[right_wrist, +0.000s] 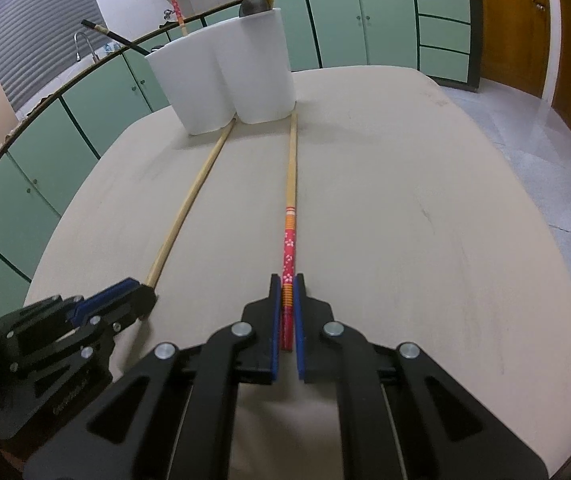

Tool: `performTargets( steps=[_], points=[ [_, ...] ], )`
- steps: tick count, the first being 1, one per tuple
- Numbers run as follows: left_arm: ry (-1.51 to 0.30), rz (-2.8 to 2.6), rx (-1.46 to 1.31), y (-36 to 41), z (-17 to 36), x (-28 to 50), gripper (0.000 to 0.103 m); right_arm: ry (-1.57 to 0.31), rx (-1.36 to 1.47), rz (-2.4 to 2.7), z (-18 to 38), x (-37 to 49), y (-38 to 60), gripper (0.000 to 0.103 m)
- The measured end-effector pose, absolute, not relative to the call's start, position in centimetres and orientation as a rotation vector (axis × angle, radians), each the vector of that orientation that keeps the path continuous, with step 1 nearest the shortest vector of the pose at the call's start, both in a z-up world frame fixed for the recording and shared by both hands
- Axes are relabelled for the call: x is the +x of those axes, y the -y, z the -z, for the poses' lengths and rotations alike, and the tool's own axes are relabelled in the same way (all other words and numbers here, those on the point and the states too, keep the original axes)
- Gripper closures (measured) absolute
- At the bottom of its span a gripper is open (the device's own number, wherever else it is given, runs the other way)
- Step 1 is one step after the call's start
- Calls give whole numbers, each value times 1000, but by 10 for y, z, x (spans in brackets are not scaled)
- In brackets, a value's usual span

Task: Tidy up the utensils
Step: 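Grasp the plain wooden chopstick with the left tool while the right tool holds its chopstick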

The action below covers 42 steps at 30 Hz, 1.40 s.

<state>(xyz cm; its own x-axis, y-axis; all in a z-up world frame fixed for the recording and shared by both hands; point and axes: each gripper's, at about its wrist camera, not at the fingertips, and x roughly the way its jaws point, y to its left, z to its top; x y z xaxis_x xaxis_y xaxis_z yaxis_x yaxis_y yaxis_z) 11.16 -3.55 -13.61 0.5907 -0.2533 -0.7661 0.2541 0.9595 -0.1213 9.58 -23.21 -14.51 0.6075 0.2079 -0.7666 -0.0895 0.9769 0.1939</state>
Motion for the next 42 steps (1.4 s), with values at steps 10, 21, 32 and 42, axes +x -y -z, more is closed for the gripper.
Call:
performTargets(
  steps=[10,21,32,42],
  points=[
    [-882,283,-28,27,134,108,76,-853,161,-188,138,79,238,84],
    [-847,236,-52,17,133,87,65,-803,151,-190,133,44,242,73],
    [-819,189,-39,24,131,85,65,-782,145,-192,136,46,240,73],
    [-806,141,-36,19,130,78,65,-798,95,-208,142,44,229,73]
  ],
)
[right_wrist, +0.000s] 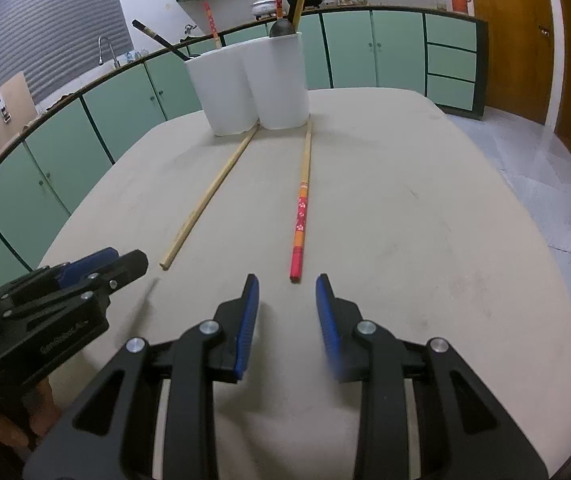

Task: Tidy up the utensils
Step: 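Grasp the plain wooden chopstick with the left tool while the right tool holds its chopstick, then lift both chopsticks and carry them over the white holder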

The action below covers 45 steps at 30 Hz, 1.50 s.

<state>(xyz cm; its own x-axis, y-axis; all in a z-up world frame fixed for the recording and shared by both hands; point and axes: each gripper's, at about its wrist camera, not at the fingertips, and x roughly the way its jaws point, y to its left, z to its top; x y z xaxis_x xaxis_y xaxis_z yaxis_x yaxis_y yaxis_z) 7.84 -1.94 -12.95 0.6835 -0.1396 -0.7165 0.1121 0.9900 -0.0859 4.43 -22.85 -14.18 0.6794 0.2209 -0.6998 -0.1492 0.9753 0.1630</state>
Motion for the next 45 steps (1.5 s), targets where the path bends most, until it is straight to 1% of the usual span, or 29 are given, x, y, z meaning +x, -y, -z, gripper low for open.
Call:
performTargets(
  steps=[8,11,12,13,15,26,27,29,31,32,34,35,45],
  points=[
    [-811,152,-34,21,131,79,65,-813,74,-193,142,56,225,74],
    [-812,156,-40,21,131,80,65,-840,49,-177,148,62,220,80],
    [-815,159,-41,21,132,80,65,-842,43,-170,148,64,219,85],
    [-817,161,-41,21,132,80,65,-845,39,-168,148,65,219,93],
    [-822,164,-38,23,133,80,65,-847,40,-165,149,66,220,98],
    [-849,158,-16,36,139,93,65,-834,75,-185,147,64,225,98],
    [-850,156,-13,37,139,93,66,-833,75,-187,146,64,225,98],
    [-855,153,-12,39,139,95,72,-832,74,-189,146,64,224,98],
    [-859,149,-7,41,140,96,81,-832,75,-190,146,63,224,98],
    [-861,149,-7,42,140,97,83,-832,77,-190,146,62,225,98],
    [-866,152,-13,43,139,98,94,-831,77,-189,146,62,225,98],
    [-869,154,-15,44,139,99,96,-831,77,-189,146,61,225,98],
    [-845,150,-9,42,128,94,97,-793,40,-174,134,58,226,98]
  ],
)
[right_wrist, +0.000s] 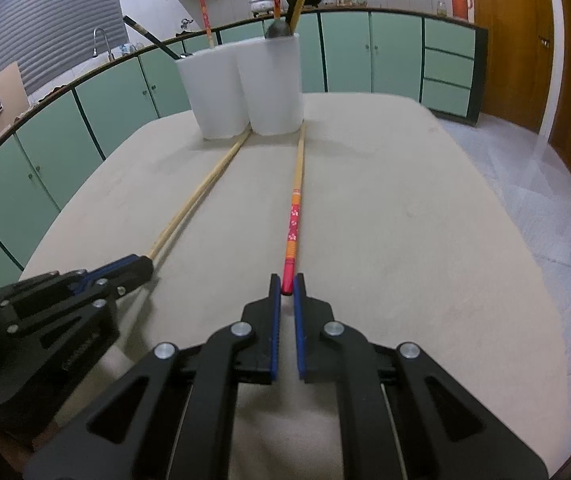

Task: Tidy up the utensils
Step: 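Lift both chopsticks and carry them over the white holder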

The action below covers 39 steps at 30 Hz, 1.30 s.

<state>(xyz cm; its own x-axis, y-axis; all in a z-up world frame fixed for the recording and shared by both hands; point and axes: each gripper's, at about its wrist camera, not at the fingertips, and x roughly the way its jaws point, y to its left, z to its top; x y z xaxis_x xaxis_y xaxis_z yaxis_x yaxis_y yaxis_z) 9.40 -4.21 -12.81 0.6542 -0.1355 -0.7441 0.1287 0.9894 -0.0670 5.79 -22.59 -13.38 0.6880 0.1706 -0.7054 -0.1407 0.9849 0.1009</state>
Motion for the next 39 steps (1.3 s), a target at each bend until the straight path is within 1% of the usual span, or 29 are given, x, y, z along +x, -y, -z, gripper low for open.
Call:
performTargets(
  steps=[12,23,31,39],
  points=[
    [-701,165,-11,28,73,78,96,-716,4,-167,97,56,231,98],
    [-551,189,-33,17,13,88,96,-620,12,-190,30,64,241,98],
    [-517,217,-47,11,-16,107,96,-576,26,-244,-20,81,246,98],
    [-488,253,-55,6,-43,119,96,-583,12,-336,-59,109,239,98]
  ],
)
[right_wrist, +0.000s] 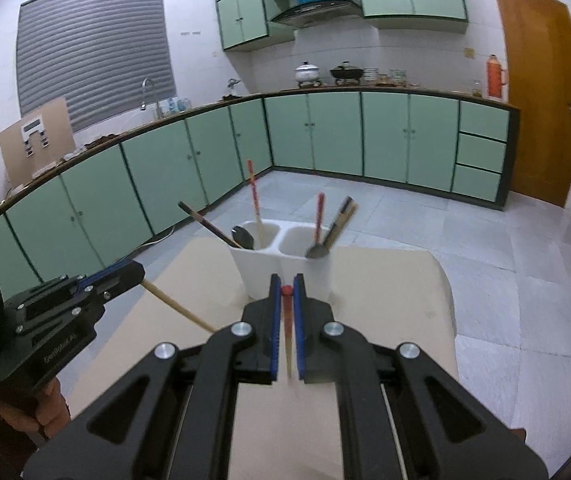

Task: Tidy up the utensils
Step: 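Lift both chopsticks and carry them over the white holder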

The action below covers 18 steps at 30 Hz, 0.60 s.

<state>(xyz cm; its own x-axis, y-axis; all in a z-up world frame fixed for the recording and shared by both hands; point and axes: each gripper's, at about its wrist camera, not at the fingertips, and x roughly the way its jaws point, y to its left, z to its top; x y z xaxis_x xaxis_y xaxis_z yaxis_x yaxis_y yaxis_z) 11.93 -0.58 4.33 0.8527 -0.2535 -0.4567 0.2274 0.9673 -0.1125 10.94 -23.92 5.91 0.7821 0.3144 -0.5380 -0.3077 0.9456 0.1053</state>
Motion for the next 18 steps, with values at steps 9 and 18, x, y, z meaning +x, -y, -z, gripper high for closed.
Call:
performTargets(
  steps=[9,18],
  points=[
    [-447,298,-46,-1,-76,125,96,-583,2,-429,-97,128,228,98],
    [-297,287,-18,-1,-137,145,96,-452,-5,-450,-171,158,218,98]
  ],
)
